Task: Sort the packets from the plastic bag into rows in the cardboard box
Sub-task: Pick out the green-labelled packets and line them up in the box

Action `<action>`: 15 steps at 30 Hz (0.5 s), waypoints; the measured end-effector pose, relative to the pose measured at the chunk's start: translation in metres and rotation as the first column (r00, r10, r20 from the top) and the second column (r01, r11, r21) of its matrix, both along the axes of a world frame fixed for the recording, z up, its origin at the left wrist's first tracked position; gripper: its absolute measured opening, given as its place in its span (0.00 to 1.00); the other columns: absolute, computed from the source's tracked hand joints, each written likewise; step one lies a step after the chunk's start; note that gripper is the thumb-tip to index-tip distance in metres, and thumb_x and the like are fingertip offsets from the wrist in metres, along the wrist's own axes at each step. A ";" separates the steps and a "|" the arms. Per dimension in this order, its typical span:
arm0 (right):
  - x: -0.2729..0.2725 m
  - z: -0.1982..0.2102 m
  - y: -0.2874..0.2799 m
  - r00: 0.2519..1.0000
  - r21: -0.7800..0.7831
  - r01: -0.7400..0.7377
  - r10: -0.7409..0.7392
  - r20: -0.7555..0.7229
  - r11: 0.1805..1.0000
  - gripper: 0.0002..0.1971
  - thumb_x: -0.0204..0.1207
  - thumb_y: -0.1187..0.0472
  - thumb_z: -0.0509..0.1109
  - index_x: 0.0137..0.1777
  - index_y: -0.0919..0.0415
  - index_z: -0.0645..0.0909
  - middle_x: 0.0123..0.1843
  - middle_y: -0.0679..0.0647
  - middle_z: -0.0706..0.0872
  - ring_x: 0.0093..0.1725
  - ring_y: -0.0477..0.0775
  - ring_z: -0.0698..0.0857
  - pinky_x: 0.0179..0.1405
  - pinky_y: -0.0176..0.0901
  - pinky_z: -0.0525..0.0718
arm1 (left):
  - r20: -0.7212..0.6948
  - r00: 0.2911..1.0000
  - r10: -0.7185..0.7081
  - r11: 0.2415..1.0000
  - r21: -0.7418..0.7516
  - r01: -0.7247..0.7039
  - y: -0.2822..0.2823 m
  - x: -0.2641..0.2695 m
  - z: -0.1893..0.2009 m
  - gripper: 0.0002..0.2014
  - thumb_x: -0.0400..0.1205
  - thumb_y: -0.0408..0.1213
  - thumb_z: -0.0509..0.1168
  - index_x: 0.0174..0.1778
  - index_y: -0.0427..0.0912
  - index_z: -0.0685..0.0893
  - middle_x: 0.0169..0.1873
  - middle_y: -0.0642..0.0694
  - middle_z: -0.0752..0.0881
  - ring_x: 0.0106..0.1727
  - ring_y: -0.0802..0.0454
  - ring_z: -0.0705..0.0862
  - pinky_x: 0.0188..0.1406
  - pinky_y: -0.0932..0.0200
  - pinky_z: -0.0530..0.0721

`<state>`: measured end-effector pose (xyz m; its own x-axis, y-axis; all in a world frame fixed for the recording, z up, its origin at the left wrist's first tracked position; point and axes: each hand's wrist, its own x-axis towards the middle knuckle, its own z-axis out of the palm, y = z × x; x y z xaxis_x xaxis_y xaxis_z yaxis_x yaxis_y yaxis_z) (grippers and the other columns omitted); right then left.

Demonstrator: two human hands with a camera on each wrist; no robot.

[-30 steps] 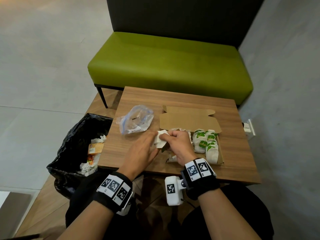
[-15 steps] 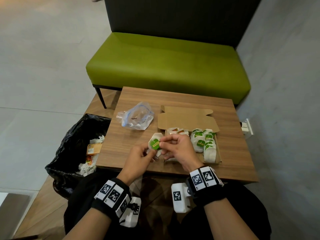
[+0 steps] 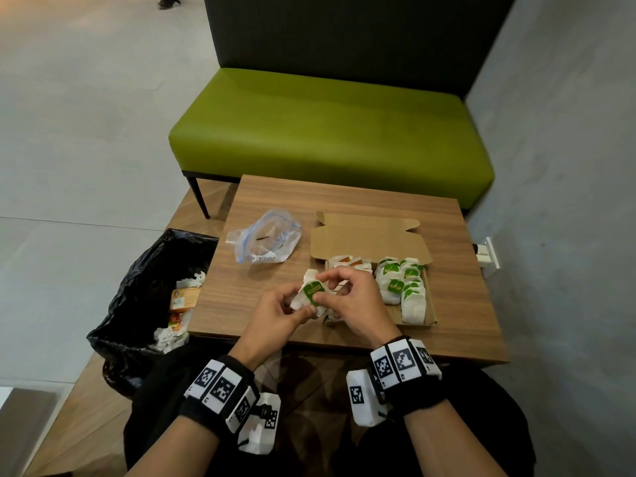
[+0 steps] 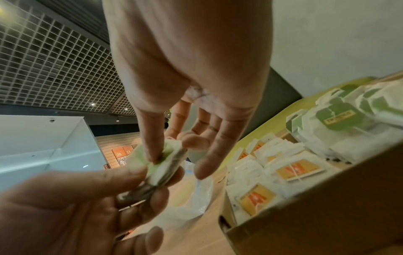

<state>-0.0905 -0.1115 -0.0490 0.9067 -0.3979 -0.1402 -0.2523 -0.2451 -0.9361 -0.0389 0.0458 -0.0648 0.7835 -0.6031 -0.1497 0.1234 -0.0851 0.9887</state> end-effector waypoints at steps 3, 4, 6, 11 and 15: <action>-0.001 0.002 -0.001 0.998 -0.049 0.047 -0.045 0.038 0.998 0.15 0.65 0.64 0.85 0.46 0.44 0.90 0.42 0.44 0.86 0.30 0.44 0.75 0.33 0.52 0.86 | -0.114 0.993 0.042 0.997 -0.066 -0.050 -0.001 -0.003 0.001 0.12 0.80 0.27 0.70 0.60 0.37 0.85 0.46 0.39 0.93 0.46 0.47 0.90 0.47 0.54 0.88; -0.002 0.003 -0.001 0.997 -0.074 0.050 -0.045 0.057 0.996 0.14 0.65 0.63 0.85 0.44 0.42 0.89 0.44 0.44 0.87 0.29 0.42 0.74 0.32 0.47 0.83 | -0.142 0.988 0.059 0.994 -0.084 -0.071 -0.001 -0.004 0.002 0.11 0.81 0.33 0.69 0.59 0.37 0.86 0.47 0.38 0.92 0.48 0.45 0.90 0.49 0.49 0.87; -0.003 0.003 -0.001 0.996 -0.114 0.044 -0.036 0.076 0.992 0.14 0.65 0.62 0.85 0.41 0.41 0.88 0.46 0.44 0.88 0.28 0.40 0.74 0.32 0.42 0.80 | -0.179 0.980 0.089 0.989 -0.100 -0.108 -0.003 -0.004 0.003 0.15 0.82 0.43 0.66 0.55 0.35 0.87 0.49 0.35 0.91 0.49 0.40 0.89 0.50 0.43 0.87; -0.002 0.000 0.002 0.999 -0.164 0.025 -0.018 0.045 0.986 0.12 0.64 0.62 0.86 0.40 0.46 0.87 0.48 0.43 0.86 0.29 0.42 0.76 0.33 0.46 0.81 | -0.223 0.958 0.179 0.975 -0.091 -0.203 -0.010 -0.003 0.005 0.18 0.86 0.43 0.63 0.52 0.29 0.86 0.47 0.25 0.89 0.47 0.33 0.88 0.56 0.31 0.86; -0.005 -0.001 0.002 0.998 -0.164 0.017 -0.007 0.057 0.986 0.12 0.64 0.62 0.85 0.42 0.45 0.88 0.51 0.42 0.85 0.29 0.45 0.76 0.35 0.46 0.82 | -0.308 0.928 0.210 0.969 -0.061 -0.239 -0.008 0.000 0.005 0.15 0.87 0.38 0.62 0.50 0.29 0.87 0.48 0.25 0.89 0.51 0.28 0.87 0.61 0.28 0.83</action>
